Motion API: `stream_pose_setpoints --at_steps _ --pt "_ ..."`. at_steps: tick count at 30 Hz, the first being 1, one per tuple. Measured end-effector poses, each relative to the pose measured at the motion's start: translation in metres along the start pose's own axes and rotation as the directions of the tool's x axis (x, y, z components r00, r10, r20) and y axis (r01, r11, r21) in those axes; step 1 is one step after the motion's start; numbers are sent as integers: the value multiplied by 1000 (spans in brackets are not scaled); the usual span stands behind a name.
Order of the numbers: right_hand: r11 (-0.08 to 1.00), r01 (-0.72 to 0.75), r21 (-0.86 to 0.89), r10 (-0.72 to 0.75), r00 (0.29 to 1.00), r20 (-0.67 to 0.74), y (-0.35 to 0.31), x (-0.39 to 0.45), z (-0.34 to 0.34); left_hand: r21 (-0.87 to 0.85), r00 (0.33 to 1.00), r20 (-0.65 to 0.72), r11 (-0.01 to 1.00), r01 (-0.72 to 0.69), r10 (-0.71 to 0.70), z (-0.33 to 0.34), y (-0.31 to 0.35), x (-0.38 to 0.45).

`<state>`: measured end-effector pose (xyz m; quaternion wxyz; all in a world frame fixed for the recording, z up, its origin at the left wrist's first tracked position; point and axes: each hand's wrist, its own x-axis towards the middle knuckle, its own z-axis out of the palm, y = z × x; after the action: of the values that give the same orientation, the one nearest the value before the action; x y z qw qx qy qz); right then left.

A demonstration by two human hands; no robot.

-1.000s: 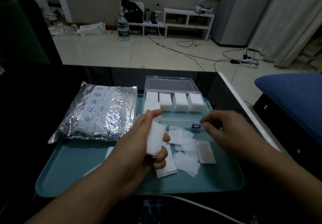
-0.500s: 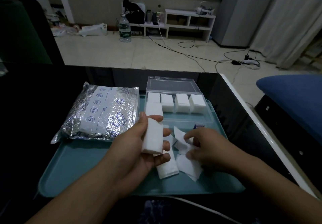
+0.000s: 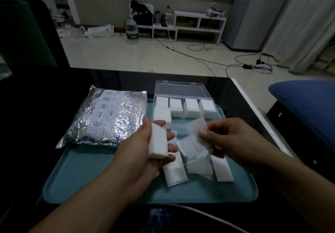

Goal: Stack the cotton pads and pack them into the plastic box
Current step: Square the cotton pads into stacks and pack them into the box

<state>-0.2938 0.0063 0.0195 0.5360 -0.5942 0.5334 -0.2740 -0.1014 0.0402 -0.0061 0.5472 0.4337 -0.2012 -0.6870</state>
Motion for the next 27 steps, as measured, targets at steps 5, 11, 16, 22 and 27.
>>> stream_pose_setpoints --at_steps 5,11,16,22,27 --pt "954 -44 298 -5 987 161 -6 -13 28 57 997 -42 996 -63 65 1 -5 2" --pt "982 94 166 -95 996 -3 -2 -12 40 121 1000 -9 993 -6 7 1 -5 -2" --pt "820 379 -430 -469 874 -123 8 -6 37 63 991 48 991 119 -122 5 -5 -5" --pt "831 460 -312 -511 853 -106 3 -8 38 71 960 184 977 200 -210 5 -10 -7" --pt "887 448 -109 -461 862 -210 1 -5 39 95 939 267 976 196 -215 3 -7 -8"
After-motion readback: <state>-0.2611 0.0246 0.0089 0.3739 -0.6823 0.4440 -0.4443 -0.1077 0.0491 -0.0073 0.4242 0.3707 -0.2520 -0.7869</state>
